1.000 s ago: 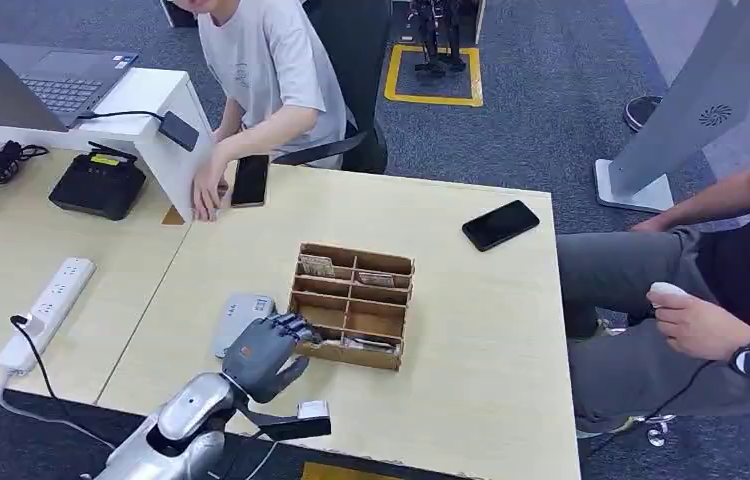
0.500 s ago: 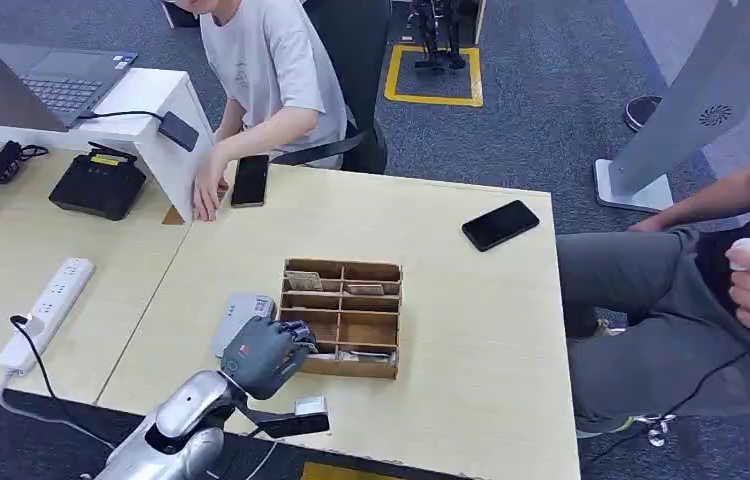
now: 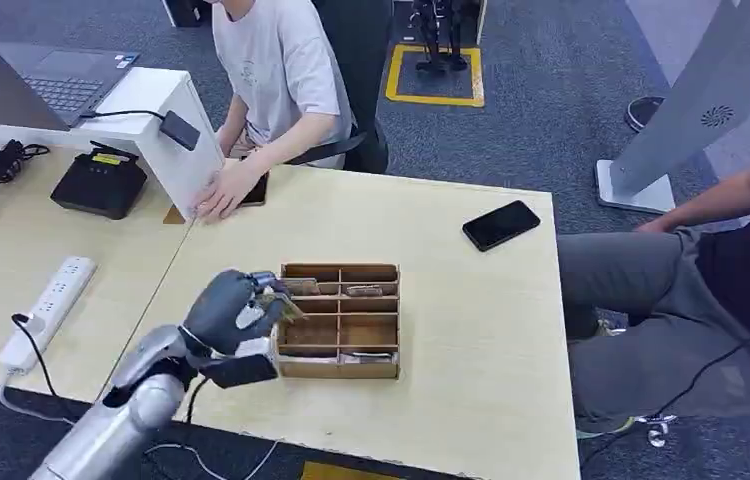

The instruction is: Pass the card to the sensor for recognition and then transmit it.

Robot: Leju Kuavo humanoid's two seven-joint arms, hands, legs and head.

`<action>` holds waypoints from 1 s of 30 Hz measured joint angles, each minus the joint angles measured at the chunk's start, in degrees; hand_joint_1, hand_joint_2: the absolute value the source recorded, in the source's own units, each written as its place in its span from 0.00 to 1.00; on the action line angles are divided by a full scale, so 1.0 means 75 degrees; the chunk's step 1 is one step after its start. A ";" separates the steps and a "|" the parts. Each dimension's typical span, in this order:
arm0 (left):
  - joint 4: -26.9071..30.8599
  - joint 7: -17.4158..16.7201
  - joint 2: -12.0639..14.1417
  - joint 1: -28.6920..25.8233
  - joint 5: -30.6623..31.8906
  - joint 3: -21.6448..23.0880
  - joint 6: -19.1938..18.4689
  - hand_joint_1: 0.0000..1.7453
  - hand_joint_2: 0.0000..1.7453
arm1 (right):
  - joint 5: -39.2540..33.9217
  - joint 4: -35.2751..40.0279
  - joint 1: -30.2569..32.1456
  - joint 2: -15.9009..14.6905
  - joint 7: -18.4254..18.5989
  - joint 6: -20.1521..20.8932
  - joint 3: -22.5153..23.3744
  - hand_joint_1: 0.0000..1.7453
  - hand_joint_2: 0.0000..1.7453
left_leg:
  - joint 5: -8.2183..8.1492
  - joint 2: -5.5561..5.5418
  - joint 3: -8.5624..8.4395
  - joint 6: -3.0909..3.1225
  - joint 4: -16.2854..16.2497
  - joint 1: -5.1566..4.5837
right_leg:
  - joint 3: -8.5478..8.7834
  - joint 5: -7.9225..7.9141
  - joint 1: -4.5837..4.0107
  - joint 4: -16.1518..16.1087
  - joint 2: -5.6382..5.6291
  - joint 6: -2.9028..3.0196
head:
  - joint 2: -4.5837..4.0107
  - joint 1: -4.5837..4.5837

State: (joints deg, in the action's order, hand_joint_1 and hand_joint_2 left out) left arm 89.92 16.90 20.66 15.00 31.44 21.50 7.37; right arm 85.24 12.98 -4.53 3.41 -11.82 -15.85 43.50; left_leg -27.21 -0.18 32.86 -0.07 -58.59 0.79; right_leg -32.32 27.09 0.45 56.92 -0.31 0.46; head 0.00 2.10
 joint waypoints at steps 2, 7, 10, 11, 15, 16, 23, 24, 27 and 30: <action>0.0511 -0.0044 0.0390 0.0770 -0.0840 -0.0420 -0.0654 1.00 1.00 | -0.0009 0.0000 0.0031 0.0000 0.0000 0.0009 0.0000 0.00 1.00 | 0.0005 -0.0001 0.0002 -0.0008 0.0000 0.0007 | -0.0002 -0.0010 -0.0010 0.0002 0.0001 0.0014 | 0.0000 -0.0003; 0.1526 -0.0414 0.0963 0.2123 -0.1680 -0.1371 -0.1509 1.00 1.00 | -0.0082 -0.0003 0.0110 0.0000 0.0000 0.0012 0.0000 0.00 1.00 | 0.0005 0.0020 -0.0003 -0.0008 0.0001 0.0004 | -0.0002 -0.0013 -0.0010 0.0006 -0.0016 0.0017 | 0.0000 0.0000; 0.1865 -0.0420 0.1110 0.2293 -0.1654 -0.1597 -0.1524 1.00 1.00 | -0.0088 -0.0003 0.0123 0.0000 0.0000 0.0012 0.0000 0.00 1.00 | 0.0004 0.0017 -0.0001 -0.0008 0.0001 0.0003 | -0.0003 -0.0012 -0.0010 0.0003 -0.0012 0.0016 | 0.0000 -0.0003; 0.1935 -0.0420 0.1139 0.2311 -0.1631 -0.1637 -0.1507 1.00 1.00 | -0.0091 -0.0003 0.0120 0.0000 0.0000 0.0012 0.0000 0.00 1.00 | 0.0003 0.0016 0.0000 -0.0007 0.0001 0.0003 | -0.0003 -0.0012 -0.0010 0.0003 -0.0012 0.0016 | 0.0000 0.0000; 0.2115 -0.0414 0.1226 0.2335 -0.1610 -0.1760 -0.1507 1.00 1.00 | -0.0093 -0.0003 0.0123 0.0000 0.0000 0.0015 0.0000 0.00 1.00 | 0.0003 0.0017 0.0000 -0.0007 0.0001 0.0002 | -0.0003 -0.0012 -0.0009 0.0002 -0.0011 0.0016 | 0.0000 -0.0003; 0.2142 -0.0417 0.1244 0.2337 -0.1607 -0.1774 -0.1507 1.00 1.00 | -0.0093 -0.0003 0.0122 0.0000 0.0000 0.0015 0.0000 0.00 1.00 | 0.0004 0.0018 0.0000 -0.0007 0.0001 0.0002 | -0.0003 -0.0012 -0.0009 0.0002 -0.0012 0.0016 | 0.0000 -0.0003; 0.2220 -0.0408 0.1313 0.2378 -0.1605 -0.1818 -0.1489 1.00 1.00 | -0.0096 -0.0003 0.0123 0.0000 0.0000 0.0020 0.0000 0.00 1.00 | 0.0004 0.0017 0.0000 -0.0007 0.0000 0.0003 | -0.0003 -0.0014 -0.0009 0.0002 -0.0010 0.0015 | 0.0000 -0.0003; 0.2232 -0.0405 0.1331 0.2390 -0.1610 -0.1824 -0.1484 0.99 1.00 | -0.0096 -0.0003 0.0125 0.0000 0.0003 0.0023 0.0000 0.00 1.00 | 0.0004 0.0017 -0.0001 -0.0007 0.0000 0.0003 | -0.0003 -0.0014 -0.0009 0.0002 -0.0010 0.0015 | 0.0000 0.0000; 0.2282 -0.0440 0.1436 0.2422 -0.1695 -0.1885 -0.1513 0.98 1.00 | -0.0125 -0.0003 0.0130 0.0000 0.0073 0.0023 0.0003 0.00 1.00 | 0.0004 0.0018 0.0000 -0.0007 0.0001 0.0003 | -0.0004 -0.0013 -0.0009 0.0002 -0.0011 0.0015 | 0.0000 -0.0003; 0.2282 -0.0472 0.1508 0.2361 -0.1463 -0.1911 -0.1434 0.93 1.00 | -0.0158 -0.0003 0.0133 0.0000 0.0079 0.0023 0.0003 0.00 1.00 | 0.0003 0.0017 0.0001 -0.0007 0.0001 0.0003 | -0.0005 -0.0013 -0.0009 0.0002 -0.0010 0.0015 | 0.0000 -0.0003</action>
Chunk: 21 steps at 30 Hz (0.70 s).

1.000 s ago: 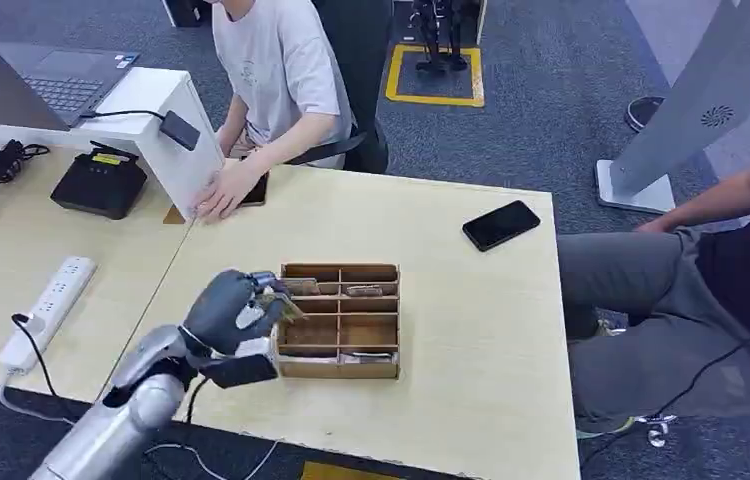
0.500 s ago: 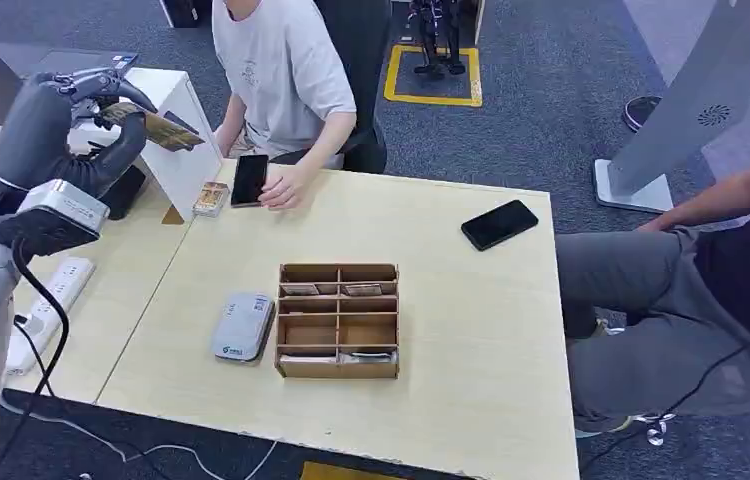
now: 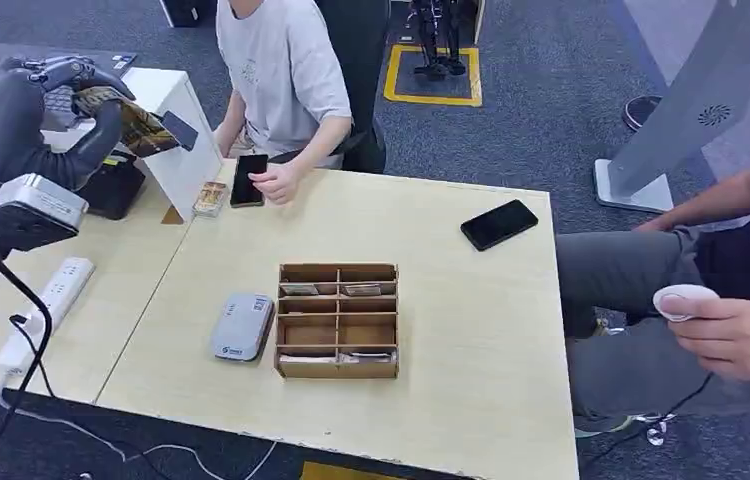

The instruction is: Pass the card to the sensor for recognition and then transmit it.

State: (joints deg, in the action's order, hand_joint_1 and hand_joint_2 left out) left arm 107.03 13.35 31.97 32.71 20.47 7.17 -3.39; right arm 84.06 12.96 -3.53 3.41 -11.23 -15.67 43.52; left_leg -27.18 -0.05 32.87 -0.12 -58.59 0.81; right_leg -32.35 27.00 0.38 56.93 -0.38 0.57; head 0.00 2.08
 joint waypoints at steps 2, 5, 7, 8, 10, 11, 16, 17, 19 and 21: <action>-0.0003 -0.0047 0.0009 -0.0159 0.0653 -0.0026 0.0374 0.97 1.00 | -0.0006 0.0000 0.0001 0.0000 0.0000 -0.0003 0.0000 0.00 1.00 | 0.0000 0.0000 0.0000 0.0000 0.0001 -0.0001 | 0.0000 0.0000 0.0000 0.0000 -0.0001 0.0000 | 0.0000 0.0003; -0.0053 -0.0435 -0.0006 -0.0548 0.1979 -0.0041 0.1176 0.94 1.00 | -0.0003 -0.0003 0.0007 0.0000 0.0006 -0.0012 -0.0003 0.00 1.00 | -0.0001 0.0002 -0.0001 0.0000 0.0001 -0.0003 | -0.0005 0.0001 0.0002 -0.0003 -0.0001 -0.0001 | 0.0000 0.0000; -0.0386 -0.1155 -0.0169 -0.0821 0.3867 -0.0023 0.1999 0.90 1.00 | 0.0020 -0.0009 0.0005 0.0000 0.0041 -0.0012 -0.0009 0.00 1.00 | -0.0001 0.0000 -0.0001 0.0001 0.0001 -0.0009 | -0.0009 0.0002 0.0008 -0.0005 -0.0001 -0.0002 | 0.0000 0.0003; -0.0812 -0.1438 -0.0327 -0.0939 0.4933 0.0009 0.2602 0.89 1.00 | 0.0029 -0.0012 0.0000 0.0000 0.0038 -0.0012 -0.0023 0.00 1.00 | 0.0000 -0.0002 -0.0001 0.0001 0.0001 -0.0011 | -0.0007 0.0002 0.0011 -0.0004 0.0001 -0.0003 | 0.0000 0.0000; -0.1589 -0.1699 -0.0599 -0.1143 0.5873 0.0148 0.3348 0.93 1.00 | 0.0041 -0.0012 -0.0015 0.0000 0.0023 -0.0012 -0.0053 0.00 1.00 | 0.0001 -0.0001 0.0000 0.0001 0.0001 -0.0006 | -0.0004 -0.0002 0.0011 -0.0004 0.0000 -0.0005 | 0.0000 0.0000; -0.1907 -0.1743 -0.0694 -0.1220 0.5950 0.0201 0.3494 0.92 1.00 | 0.0041 -0.0012 -0.0017 0.0000 0.0023 -0.0012 -0.0061 0.00 1.00 | 0.0001 0.0000 0.0000 0.0001 0.0001 -0.0007 | -0.0003 -0.0003 0.0010 -0.0003 -0.0001 -0.0005 | 0.0000 0.0000; -0.2991 -0.1853 -0.1113 -0.1576 0.6008 0.0376 0.3588 0.97 1.00 | 0.0064 -0.0023 0.0003 0.0000 0.0026 -0.0038 -0.0087 0.00 1.00 | 0.0001 0.0010 0.0000 0.0001 0.0000 -0.0011 | -0.0008 -0.0006 0.0011 -0.0003 -0.0015 -0.0006 | 0.0000 0.0000; -0.3092 -0.1874 -0.1171 -0.1614 0.6022 0.0379 0.3599 0.97 1.00 | 0.0073 -0.0029 0.0008 0.0000 0.0032 -0.0041 -0.0093 0.00 1.00 | 0.0000 0.0010 0.0001 0.0002 0.0000 -0.0011 | -0.0009 -0.0005 0.0011 -0.0004 -0.0015 -0.0007 | 0.0000 0.0000; -0.3209 -0.1921 -0.1236 -0.1685 0.6046 0.0382 0.3605 0.97 1.00 | 0.0076 -0.0035 0.0024 0.0000 0.0035 -0.0058 -0.0108 0.00 1.00 | -0.0001 0.0010 0.0003 0.0003 0.0000 -0.0011 | -0.0011 -0.0004 0.0011 -0.0005 -0.0015 -0.0007 | 0.0000 0.0003; -0.3302 -0.1926 -0.1305 -0.1705 0.6052 0.0382 0.3605 0.98 1.00 | 0.0079 -0.0038 0.0046 0.0000 0.0035 -0.0058 -0.0111 0.00 1.00 | -0.0004 0.0009 0.0007 0.0006 0.0000 -0.0010 | -0.0013 -0.0003 0.0011 -0.0006 -0.0013 -0.0008 | 0.0000 0.0000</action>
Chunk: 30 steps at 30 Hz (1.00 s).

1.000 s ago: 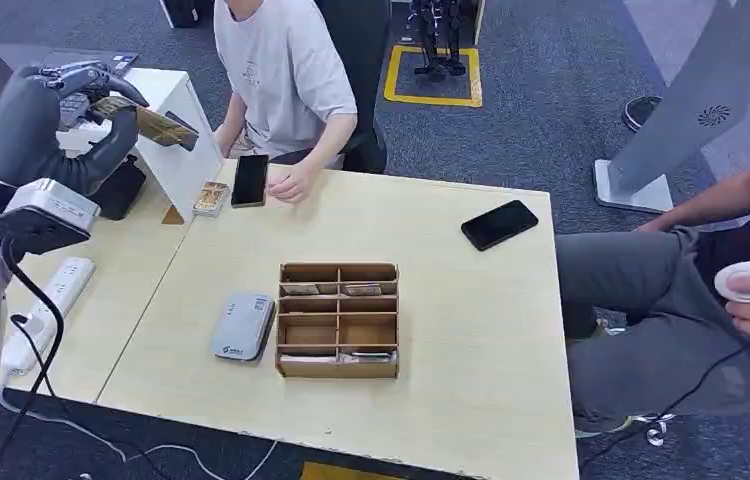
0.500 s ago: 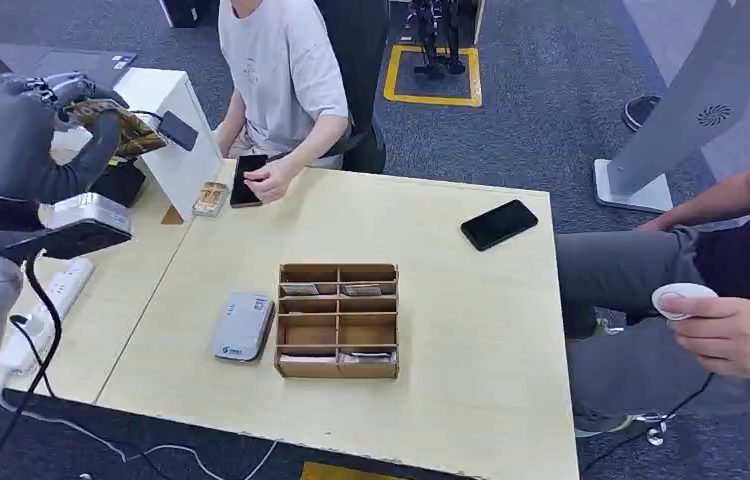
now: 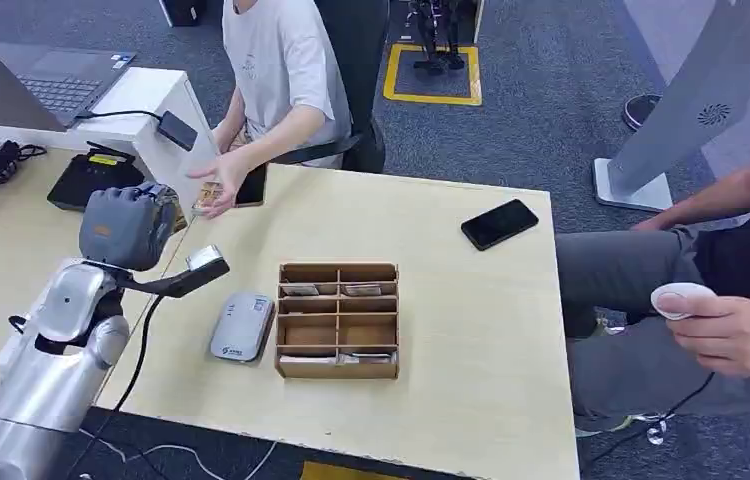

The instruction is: Pass the card to the sensor for recognition and then transmit it.

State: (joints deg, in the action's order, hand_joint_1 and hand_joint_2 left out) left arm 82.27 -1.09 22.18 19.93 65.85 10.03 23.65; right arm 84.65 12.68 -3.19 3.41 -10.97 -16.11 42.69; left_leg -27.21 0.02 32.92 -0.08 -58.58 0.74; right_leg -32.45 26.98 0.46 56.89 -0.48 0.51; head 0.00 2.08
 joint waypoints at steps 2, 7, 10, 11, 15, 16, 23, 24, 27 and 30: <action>-0.0072 -0.0009 -0.0043 -0.0008 -0.0009 0.0000 -0.0011 0.96 1.00 | 0.0000 -0.0003 0.0012 0.0000 -0.0003 -0.0003 0.0000 0.00 1.00 | 0.0000 0.0000 0.0000 0.0000 0.0000 0.0000 | -0.0001 0.0000 0.0000 0.0000 0.0000 0.0000 | 0.0000 0.0003; -0.0160 -0.0029 -0.0140 0.0008 0.0047 0.0000 -0.0175 0.96 1.00 | 0.0000 -0.0003 0.0011 0.0000 -0.0003 0.0000 -0.0003 0.00 1.00 | 0.0001 0.0001 -0.0001 0.0000 0.0000 0.0001 | -0.0002 -0.0001 0.0000 0.0001 0.0000 0.0001 | 0.0000 0.0000; -0.0201 -0.0076 -0.0181 0.0029 0.0070 0.0003 -0.0222 0.93 1.00 | -0.0003 -0.0003 0.0003 0.0000 -0.0020 0.0000 -0.0003 0.00 1.00 | 0.0001 0.0000 -0.0001 0.0000 0.0000 0.0001 | -0.0002 -0.0002 0.0000 0.0001 0.0000 0.0001 | 0.0000 0.0000; -0.0204 -0.0076 -0.0192 0.0033 0.0076 0.0006 -0.0251 0.92 1.00 | -0.0006 -0.0003 0.0000 0.0000 -0.0029 0.0000 -0.0003 0.00 1.00 | 0.0001 0.0001 -0.0001 0.0000 0.0000 0.0000 | -0.0002 -0.0002 0.0000 0.0001 -0.0001 0.0001 | 0.0000 0.0003; -0.0227 -0.0085 -0.0239 0.0049 0.0114 0.0052 -0.0259 0.93 1.00 | -0.0009 -0.0003 -0.0014 0.0000 -0.0026 0.0000 -0.0006 0.00 1.00 | 0.0001 0.0000 -0.0001 0.0000 0.0000 0.0000 | -0.0002 -0.0002 0.0000 0.0001 0.0000 0.0001 | 0.0000 0.0003; -0.0233 -0.0084 -0.0248 0.0057 0.0114 0.0076 -0.0259 0.93 1.00 | -0.0009 -0.0003 -0.0014 0.0000 -0.0020 0.0000 -0.0006 0.00 1.00 | 0.0001 0.0000 0.0000 0.0000 0.0000 0.0000 | -0.0002 -0.0002 0.0000 0.0001 -0.0001 0.0001 | 0.0000 0.0003; -0.0268 -0.0085 -0.0294 0.0097 0.0117 0.0134 -0.0259 0.61 1.00 | -0.0012 -0.0003 -0.0013 0.0000 -0.0012 -0.0003 -0.0009 0.00 1.00 | 0.0000 0.0002 0.0000 0.0000 0.0000 0.0000 | -0.0004 -0.0002 0.0000 0.0001 -0.0002 0.0001 | 0.0000 0.0003; -0.0268 -0.0085 -0.0294 0.0104 0.0117 0.0137 -0.0259 0.07 1.00 | -0.0012 -0.0003 -0.0011 0.0000 -0.0012 -0.0003 -0.0009 0.00 1.00 | 0.0000 0.0002 0.0000 0.0000 0.0000 0.0000 | -0.0005 -0.0002 0.0000 0.0001 -0.0002 0.0001 | 0.0000 0.0000; -0.0271 -0.0084 -0.0294 0.0113 0.0122 0.0140 -0.0259 0.00 1.00 | -0.0009 -0.0003 -0.0009 0.0000 -0.0003 -0.0009 -0.0012 0.00 1.00 | 0.0000 0.0002 0.0000 0.0000 0.0000 0.0000 | -0.0005 -0.0001 0.0000 0.0001 -0.0002 0.0001 | 0.0000 0.0000; -0.0268 -0.0084 -0.0294 0.0113 0.0140 0.0140 -0.0144 0.00 1.00 | -0.0006 -0.0003 -0.0006 0.0000 0.0000 -0.0015 -0.0012 0.00 1.00 | 0.0001 0.0001 0.0000 0.0000 0.0000 0.0000 | -0.0004 -0.0002 -0.0001 0.0001 -0.0002 0.0001 | 0.0000 0.0000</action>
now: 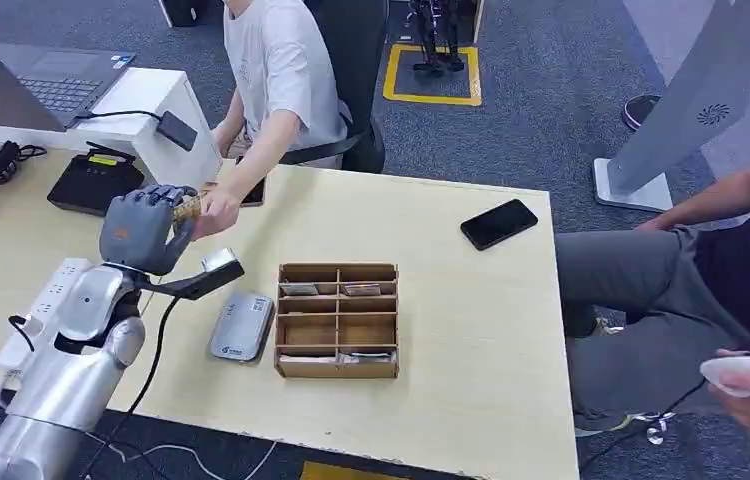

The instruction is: Pass the card to the sensor for recognition and then transmit it.

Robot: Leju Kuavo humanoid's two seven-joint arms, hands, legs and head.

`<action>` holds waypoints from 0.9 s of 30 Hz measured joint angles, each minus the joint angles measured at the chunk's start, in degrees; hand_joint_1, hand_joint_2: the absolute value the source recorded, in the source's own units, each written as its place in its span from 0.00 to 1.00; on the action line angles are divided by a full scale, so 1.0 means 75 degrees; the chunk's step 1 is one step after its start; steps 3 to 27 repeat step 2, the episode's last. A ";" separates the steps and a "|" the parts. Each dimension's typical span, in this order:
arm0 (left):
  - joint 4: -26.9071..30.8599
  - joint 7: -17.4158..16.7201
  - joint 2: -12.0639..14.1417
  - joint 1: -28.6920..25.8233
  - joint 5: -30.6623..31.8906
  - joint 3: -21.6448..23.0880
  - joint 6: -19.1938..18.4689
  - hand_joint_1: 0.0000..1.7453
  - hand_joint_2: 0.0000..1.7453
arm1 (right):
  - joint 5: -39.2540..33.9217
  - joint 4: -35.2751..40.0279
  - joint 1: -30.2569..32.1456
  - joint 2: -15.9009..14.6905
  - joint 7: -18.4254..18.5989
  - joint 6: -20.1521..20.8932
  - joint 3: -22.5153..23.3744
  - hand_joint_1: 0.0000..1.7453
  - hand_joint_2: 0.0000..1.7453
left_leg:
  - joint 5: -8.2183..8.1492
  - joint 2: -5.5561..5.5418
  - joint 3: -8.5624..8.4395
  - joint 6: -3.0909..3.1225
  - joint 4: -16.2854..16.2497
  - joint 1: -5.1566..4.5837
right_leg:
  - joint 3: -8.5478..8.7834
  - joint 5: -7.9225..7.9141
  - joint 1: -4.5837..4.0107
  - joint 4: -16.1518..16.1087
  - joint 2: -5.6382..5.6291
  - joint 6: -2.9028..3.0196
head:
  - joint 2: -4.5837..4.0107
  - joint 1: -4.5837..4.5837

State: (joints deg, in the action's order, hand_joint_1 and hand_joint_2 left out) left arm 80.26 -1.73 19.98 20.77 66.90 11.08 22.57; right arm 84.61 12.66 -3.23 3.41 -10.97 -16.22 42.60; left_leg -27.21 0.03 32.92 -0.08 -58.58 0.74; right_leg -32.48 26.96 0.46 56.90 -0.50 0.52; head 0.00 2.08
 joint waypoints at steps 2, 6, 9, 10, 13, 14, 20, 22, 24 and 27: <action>0.0000 0.0000 0.0003 -0.0002 -0.0003 0.0000 0.0114 0.00 1.00 | 0.0000 0.0000 0.0002 0.0000 0.0000 -0.0017 -0.0003 0.00 1.00 | 0.0000 0.0000 0.0001 0.0000 0.0000 0.0000 | 0.0000 0.0000 0.0000 0.0000 0.0000 0.0000 | 0.0000 0.0000; 0.0000 0.0000 0.0003 -0.0002 -0.0003 0.0000 0.0114 0.00 1.00 | 0.0000 0.0000 0.0002 0.0000 0.0000 -0.0017 -0.0003 0.00 1.00 | 0.0000 0.0000 0.0001 0.0000 0.0000 0.0000 | 0.0000 0.0000 0.0000 0.0000 0.0000 0.0000 | 0.0000 0.0000; 0.0000 0.0000 0.0003 -0.0002 -0.0003 0.0000 0.0114 0.00 1.00 | 0.0000 0.0000 0.0002 0.0000 0.0000 -0.0017 -0.0003 0.00 1.00 | 0.0000 0.0000 0.0001 0.0000 0.0000 0.0000 | 0.0000 0.0000 0.0000 0.0000 0.0000 0.0000 | 0.0000 0.0000; 0.0000 0.0000 0.0003 -0.0002 -0.0003 0.0000 0.0114 0.00 1.00 | 0.0000 0.0000 0.0002 0.0000 0.0000 -0.0017 -0.0003 0.00 1.00 | 0.0000 0.0000 0.0001 0.0000 0.0000 0.0000 | 0.0000 0.0000 0.0000 0.0000 0.0000 0.0000 | 0.0000 0.0000; 0.0000 0.0000 0.0003 -0.0002 -0.0003 0.0000 0.0114 0.00 1.00 | 0.0000 0.0000 0.0002 0.0000 0.0000 -0.0017 -0.0003 0.00 1.00 | 0.0000 0.0000 0.0001 0.0000 0.0000 0.0000 | 0.0000 0.0000 0.0000 0.0000 0.0000 0.0000 | 0.0000 0.0000; 0.0000 0.0000 0.0003 -0.0002 -0.0003 0.0000 0.0114 0.00 1.00 | 0.0000 0.0000 0.0002 0.0000 0.0000 -0.0017 -0.0003 0.00 1.00 | 0.0000 0.0000 0.0001 0.0000 0.0000 0.0000 | 0.0000 0.0000 0.0000 0.0000 0.0000 0.0000 | 0.0000 0.0000; 0.0000 0.0000 0.0003 -0.0002 -0.0003 0.0000 0.0114 0.00 1.00 | 0.0000 0.0000 0.0002 0.0000 0.0000 -0.0017 -0.0003 0.00 1.00 | 0.0000 0.0000 0.0001 0.0000 0.0000 0.0000 | 0.0000 0.0000 0.0000 0.0000 0.0000 0.0000 | 0.0000 0.0000; 0.0000 0.0000 0.0003 -0.0002 -0.0003 0.0000 0.0114 0.00 1.00 | 0.0000 0.0000 0.0002 0.0000 0.0000 -0.0017 -0.0003 0.00 1.00 | 0.0000 0.0000 0.0001 0.0000 0.0000 0.0000 | 0.0000 0.0000 0.0000 0.0000 0.0000 0.0000 | 0.0000 0.0000; 0.0000 0.0000 0.0003 -0.0002 -0.0003 0.0000 0.0114 0.00 1.00 | 0.0000 0.0000 0.0002 0.0000 0.0000 -0.0017 -0.0003 0.00 1.00 | 0.0000 0.0000 0.0001 0.0000 0.0000 0.0000 | 0.0000 0.0000 0.0000 0.0000 0.0000 0.0000 | 0.0000 0.0000; 0.0000 0.0000 0.0003 -0.0002 -0.0003 0.0000 0.0114 0.00 1.00 | 0.0000 0.0000 0.0002 0.0000 0.0000 -0.0017 -0.0003 0.00 1.00 | 0.0000 0.0000 0.0001 0.0000 0.0000 0.0000 | 0.0000 0.0000 0.0000 0.0000 0.0000 0.0000 | 0.0000 0.0000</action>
